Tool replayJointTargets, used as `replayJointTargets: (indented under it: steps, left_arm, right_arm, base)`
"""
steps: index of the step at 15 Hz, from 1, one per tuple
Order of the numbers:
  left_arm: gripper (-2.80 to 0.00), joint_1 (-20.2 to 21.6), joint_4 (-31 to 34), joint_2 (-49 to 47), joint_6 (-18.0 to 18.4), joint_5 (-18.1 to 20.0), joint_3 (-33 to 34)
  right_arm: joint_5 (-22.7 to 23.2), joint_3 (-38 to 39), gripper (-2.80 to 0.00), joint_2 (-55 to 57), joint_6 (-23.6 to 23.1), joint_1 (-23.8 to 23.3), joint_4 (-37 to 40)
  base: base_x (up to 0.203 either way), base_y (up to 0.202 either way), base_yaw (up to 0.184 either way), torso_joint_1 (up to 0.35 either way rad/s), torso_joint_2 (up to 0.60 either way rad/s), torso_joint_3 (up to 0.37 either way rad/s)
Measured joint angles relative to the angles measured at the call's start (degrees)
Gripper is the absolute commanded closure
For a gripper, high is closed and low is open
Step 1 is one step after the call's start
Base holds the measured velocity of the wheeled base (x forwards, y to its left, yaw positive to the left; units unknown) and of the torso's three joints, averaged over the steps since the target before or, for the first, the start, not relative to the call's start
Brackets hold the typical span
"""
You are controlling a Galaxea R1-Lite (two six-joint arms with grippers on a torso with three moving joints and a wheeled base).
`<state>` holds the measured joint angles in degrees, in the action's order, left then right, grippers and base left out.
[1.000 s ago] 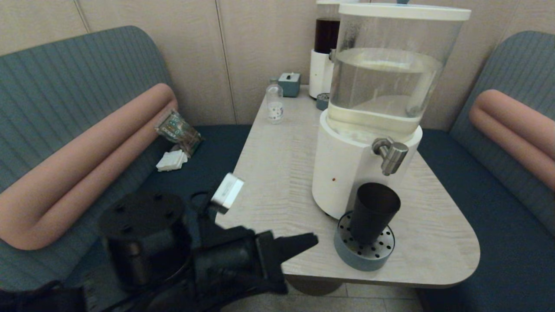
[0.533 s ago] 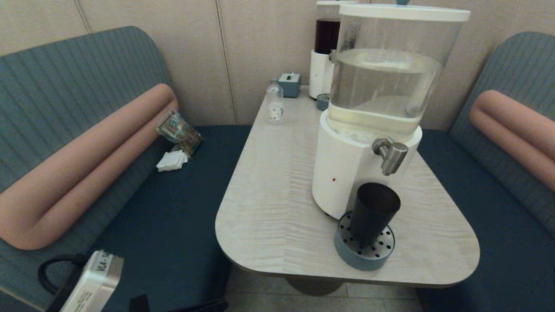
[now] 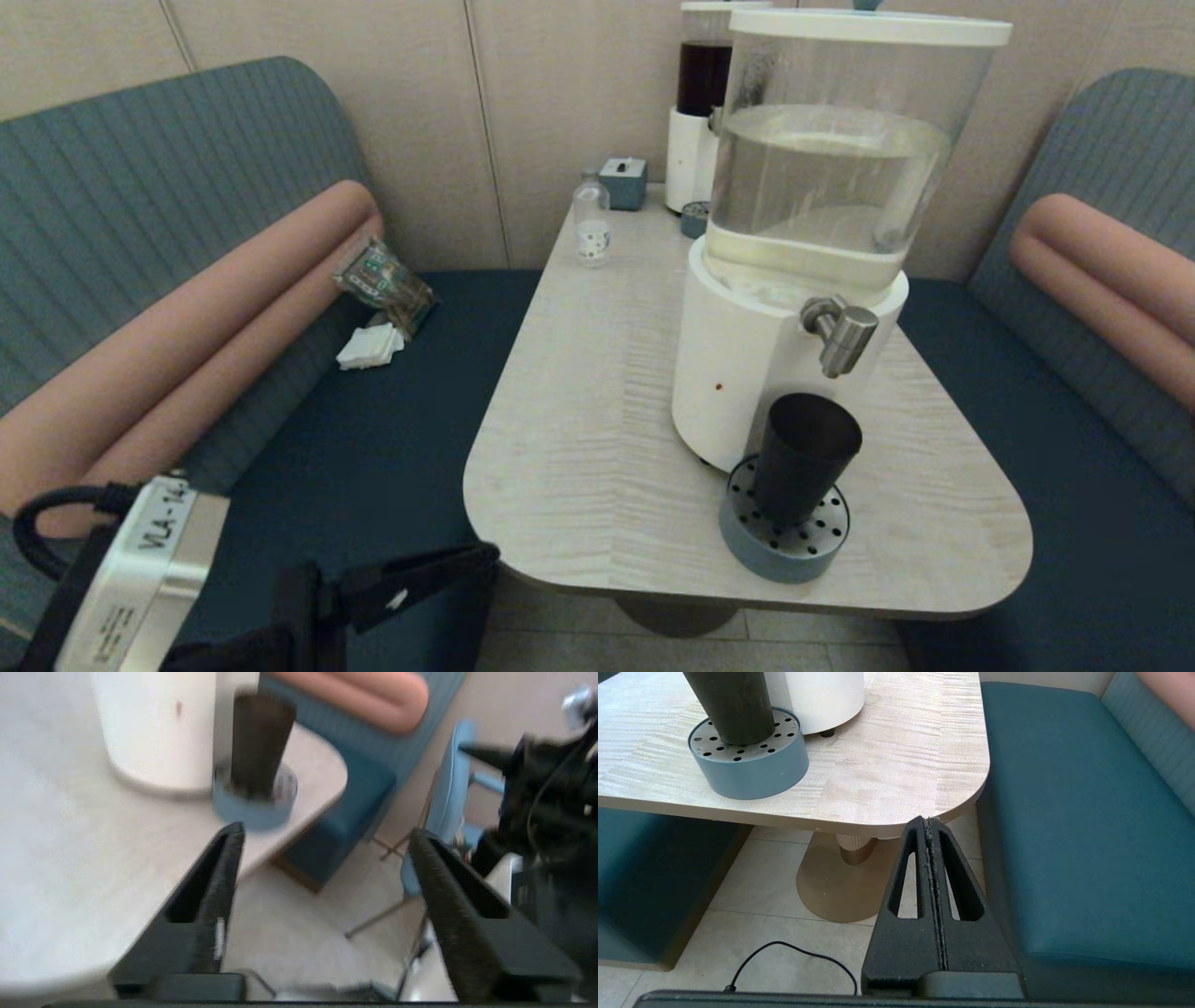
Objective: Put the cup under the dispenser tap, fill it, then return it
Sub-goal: Place the cup next to the water dispenser
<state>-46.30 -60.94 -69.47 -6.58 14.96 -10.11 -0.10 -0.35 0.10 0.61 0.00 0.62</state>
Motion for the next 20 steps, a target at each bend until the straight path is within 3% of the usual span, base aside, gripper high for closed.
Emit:
replayJointTargets:
  steps: [4,7,11,20]
  left_arm:
    - [-2.8,0.18,-1.92,-11.3,5.86,2.7,-11.18]
    - [-2.8,0.25,-11.39,-24.52,9.33,6.68,-16.19]
    - [-2.8,0.28,-19.22,-38.15,11.24,11.73,-24.91]
    - [-2.8,3.17,-20.22,-51.97,12.14,13.64,-33.28]
  right_arm:
    - [0.02,0.0,0.0,0.0,-0.01,0.0,0.0]
    - [0.0,0.0,0.0,0.0,-0.01,0.0,0.0]
    - [-0.01,0.0,0.0,0.0,0.01,0.0,0.0]
    - [0.0,0.0,0.0,0.0,0.01,0.0,-0.02]
  base:
    - [0.0,0.0,0.0,0.0,0.0,0.0]
    - [0.0,0.0,0.0,0.0,0.0,0.0]
    - [0.0,0.0,0.0,0.0,0.0,0.0]
    - [0.0,0.0,0.0,0.0,0.0,0.0]
